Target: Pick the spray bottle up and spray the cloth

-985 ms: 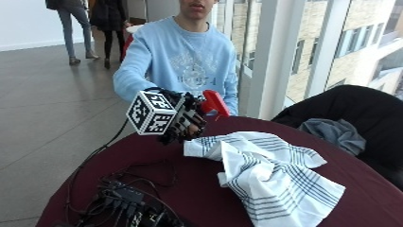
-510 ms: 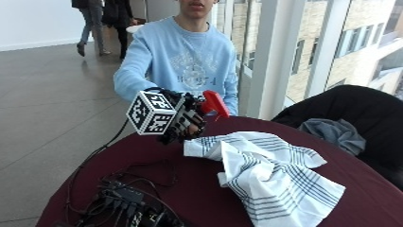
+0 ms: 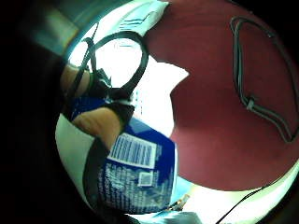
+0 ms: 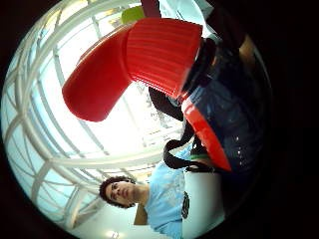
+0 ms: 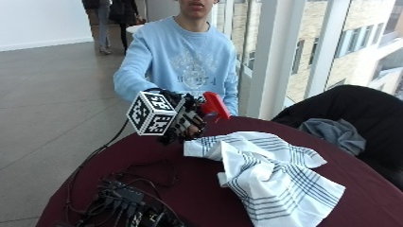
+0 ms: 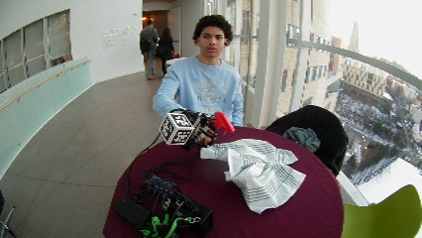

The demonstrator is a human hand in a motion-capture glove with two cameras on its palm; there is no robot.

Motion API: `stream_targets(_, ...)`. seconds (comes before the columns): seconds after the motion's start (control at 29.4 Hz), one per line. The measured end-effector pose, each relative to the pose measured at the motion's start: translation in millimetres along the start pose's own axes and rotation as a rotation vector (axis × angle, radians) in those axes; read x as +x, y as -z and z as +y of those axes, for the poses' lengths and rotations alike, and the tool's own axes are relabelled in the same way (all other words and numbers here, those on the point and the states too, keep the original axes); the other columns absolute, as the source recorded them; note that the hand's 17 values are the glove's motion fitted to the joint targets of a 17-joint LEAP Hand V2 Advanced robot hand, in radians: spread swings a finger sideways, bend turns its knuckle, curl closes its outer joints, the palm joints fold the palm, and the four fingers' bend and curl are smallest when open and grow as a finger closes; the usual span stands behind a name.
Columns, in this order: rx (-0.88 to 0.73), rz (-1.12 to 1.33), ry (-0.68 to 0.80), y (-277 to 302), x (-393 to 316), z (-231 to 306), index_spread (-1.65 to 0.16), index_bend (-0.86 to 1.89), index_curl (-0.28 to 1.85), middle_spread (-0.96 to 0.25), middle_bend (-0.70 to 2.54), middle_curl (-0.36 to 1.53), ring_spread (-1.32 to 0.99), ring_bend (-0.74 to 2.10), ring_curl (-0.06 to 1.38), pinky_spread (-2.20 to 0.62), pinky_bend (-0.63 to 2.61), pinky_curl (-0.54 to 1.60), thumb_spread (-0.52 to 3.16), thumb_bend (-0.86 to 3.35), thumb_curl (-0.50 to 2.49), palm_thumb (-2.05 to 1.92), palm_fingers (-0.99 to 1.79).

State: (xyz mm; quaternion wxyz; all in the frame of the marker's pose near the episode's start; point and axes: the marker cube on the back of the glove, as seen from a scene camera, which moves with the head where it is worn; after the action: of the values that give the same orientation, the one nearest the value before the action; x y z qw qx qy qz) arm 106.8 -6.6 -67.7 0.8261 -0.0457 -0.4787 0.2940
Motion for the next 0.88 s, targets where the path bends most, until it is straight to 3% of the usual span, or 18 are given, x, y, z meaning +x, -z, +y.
stream_targets(0.58, 0.011, 0.004, -0.001, 1.5, -2.0, 2.2, -0.16, 0.14, 0.38, -0.06, 0.26, 0.49, 0.01, 0.44, 0.4, 0.25, 0.2, 0.37, 1.02, -0.02, 0.53, 0.85, 1.12)
stream_targets(0.88, 0.058, -0.033, 0.148, -16.3, -24.8, 13.6, -0.15, 0.14, 0.38, -0.06, 0.26, 0.49, 0.02, 0.44, 0.41, 0.25, 0.2, 0.37, 1.02, -0.02, 0.53, 0.85, 1.12)
